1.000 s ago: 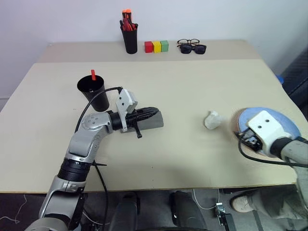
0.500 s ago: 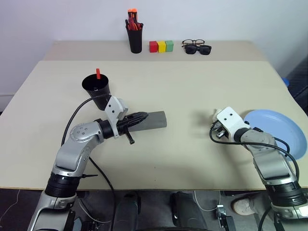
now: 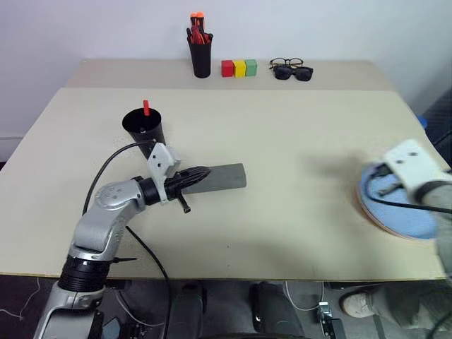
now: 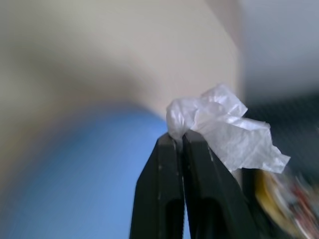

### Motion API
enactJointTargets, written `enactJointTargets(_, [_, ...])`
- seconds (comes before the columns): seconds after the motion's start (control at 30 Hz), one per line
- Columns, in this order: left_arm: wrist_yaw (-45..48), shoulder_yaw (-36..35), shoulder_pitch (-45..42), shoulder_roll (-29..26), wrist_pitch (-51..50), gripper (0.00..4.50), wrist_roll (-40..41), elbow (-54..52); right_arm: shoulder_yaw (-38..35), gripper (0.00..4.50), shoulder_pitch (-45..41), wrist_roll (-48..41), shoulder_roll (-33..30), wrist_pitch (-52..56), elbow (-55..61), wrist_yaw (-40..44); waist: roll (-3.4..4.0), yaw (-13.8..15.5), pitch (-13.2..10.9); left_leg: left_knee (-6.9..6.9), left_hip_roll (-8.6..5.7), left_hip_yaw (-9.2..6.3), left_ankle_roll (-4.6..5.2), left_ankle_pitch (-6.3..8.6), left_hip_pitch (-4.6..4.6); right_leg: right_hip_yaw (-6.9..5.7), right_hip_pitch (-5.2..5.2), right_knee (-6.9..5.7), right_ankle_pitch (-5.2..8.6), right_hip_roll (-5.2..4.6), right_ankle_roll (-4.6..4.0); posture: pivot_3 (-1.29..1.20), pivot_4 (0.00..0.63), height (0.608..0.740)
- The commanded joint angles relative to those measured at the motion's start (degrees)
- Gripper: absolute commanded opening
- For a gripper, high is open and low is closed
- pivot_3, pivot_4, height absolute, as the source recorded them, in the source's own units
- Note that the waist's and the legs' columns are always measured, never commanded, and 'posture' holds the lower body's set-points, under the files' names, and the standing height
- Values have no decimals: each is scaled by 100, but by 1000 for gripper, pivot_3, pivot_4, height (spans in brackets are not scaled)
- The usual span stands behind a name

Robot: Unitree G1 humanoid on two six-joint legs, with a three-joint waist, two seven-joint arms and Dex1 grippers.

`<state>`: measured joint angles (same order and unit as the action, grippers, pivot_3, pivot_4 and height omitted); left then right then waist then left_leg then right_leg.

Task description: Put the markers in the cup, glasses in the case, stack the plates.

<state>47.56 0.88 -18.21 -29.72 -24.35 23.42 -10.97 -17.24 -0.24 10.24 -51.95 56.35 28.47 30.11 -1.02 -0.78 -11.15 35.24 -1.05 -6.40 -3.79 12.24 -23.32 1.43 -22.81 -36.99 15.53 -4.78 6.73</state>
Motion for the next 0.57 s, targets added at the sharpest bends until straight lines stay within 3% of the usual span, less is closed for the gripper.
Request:
enactJointTargets(0.03, [-60,-9,-7,-12,183,0,-119,-73,-2,1958,-149,-131,47,-269,-207,1,8,-47,-3,0,0,4,0,0,1,3,0,0,0,0,0,0,150,740])
enactJointTargets(0.13, [-333,-411,197,-45,61,0,46,-319,357,3477,-755,-149,181,-910,-646,-179,15,-139,0,0,3,10,0,0,7,6,-1,-1,0,0,-2,0,150,740])
enactJointTargets(0.4, [-991,-1516,1610,-404,44,0,-66,-907,596,3477,-1615,-1363,1112,-2224,-1154,515,17,-156,-1,-10,11,4,2,1,4,5,-6,-6,0,6,-2,0,150,740])
enactJointTargets(0.57, [-1514,-2267,2246,-379,159,0,-162,-1003,812,3477,-1792,-2187,1417,-2254,-1266,1159,17,-97,-1,0,5,4,2,1,1,4,0,0,0,0,-2,0,150,740])
